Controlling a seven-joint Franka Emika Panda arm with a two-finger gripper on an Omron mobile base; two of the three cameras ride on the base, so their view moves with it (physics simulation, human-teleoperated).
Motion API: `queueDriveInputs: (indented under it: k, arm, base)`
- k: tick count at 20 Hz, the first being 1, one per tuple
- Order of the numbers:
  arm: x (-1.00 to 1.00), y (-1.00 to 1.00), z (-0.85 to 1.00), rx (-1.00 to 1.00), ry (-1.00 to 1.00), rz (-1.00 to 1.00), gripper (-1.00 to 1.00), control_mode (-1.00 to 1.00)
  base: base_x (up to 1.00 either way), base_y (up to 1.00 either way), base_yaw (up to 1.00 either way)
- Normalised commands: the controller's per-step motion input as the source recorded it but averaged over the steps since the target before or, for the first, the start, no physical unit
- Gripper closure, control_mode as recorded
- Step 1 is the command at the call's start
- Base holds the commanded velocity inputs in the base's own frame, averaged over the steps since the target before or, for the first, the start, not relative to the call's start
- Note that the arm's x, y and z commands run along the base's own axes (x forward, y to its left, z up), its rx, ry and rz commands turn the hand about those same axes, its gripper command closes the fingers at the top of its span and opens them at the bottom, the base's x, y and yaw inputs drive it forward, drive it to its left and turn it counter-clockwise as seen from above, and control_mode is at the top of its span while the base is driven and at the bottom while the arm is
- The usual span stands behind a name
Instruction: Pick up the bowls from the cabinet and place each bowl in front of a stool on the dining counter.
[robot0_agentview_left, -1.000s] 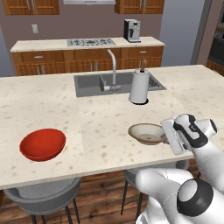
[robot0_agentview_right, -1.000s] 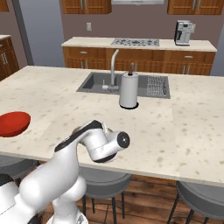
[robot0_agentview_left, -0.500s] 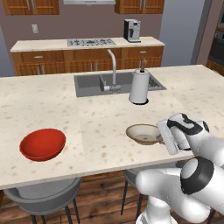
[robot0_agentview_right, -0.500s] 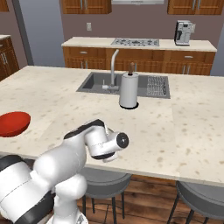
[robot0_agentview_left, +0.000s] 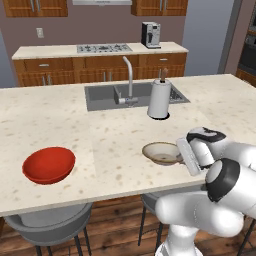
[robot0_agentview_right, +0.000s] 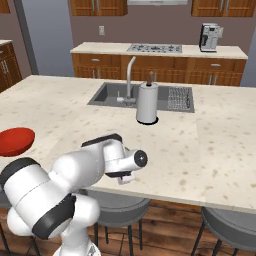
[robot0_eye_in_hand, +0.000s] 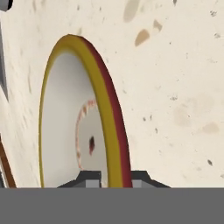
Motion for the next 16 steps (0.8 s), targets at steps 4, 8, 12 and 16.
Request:
queueDriveInputs:
  k: [4, 8, 12, 16]
  arm:
    - [0.17, 0.0, -0.27, 0.0, 0.0, 0.0, 1.0, -1.0]
    - [0.14, 0.0, -0.24, 0.0, 0.01, 0.0, 1.0, -1.0]
    - [0.02, 0.0, -0.02, 0.0, 0.06, 0.0, 1.0, -1.0]
    - [0.0, 0.0, 0.0, 0.0, 0.0, 0.0, -1.0, -1.0]
  base:
    - [0.0, 0.0, 0.0]
    - [0.0, 0.0, 0.0]
    - [0.0, 0.0, 0.0]
    - [0.0, 0.0, 0.0]
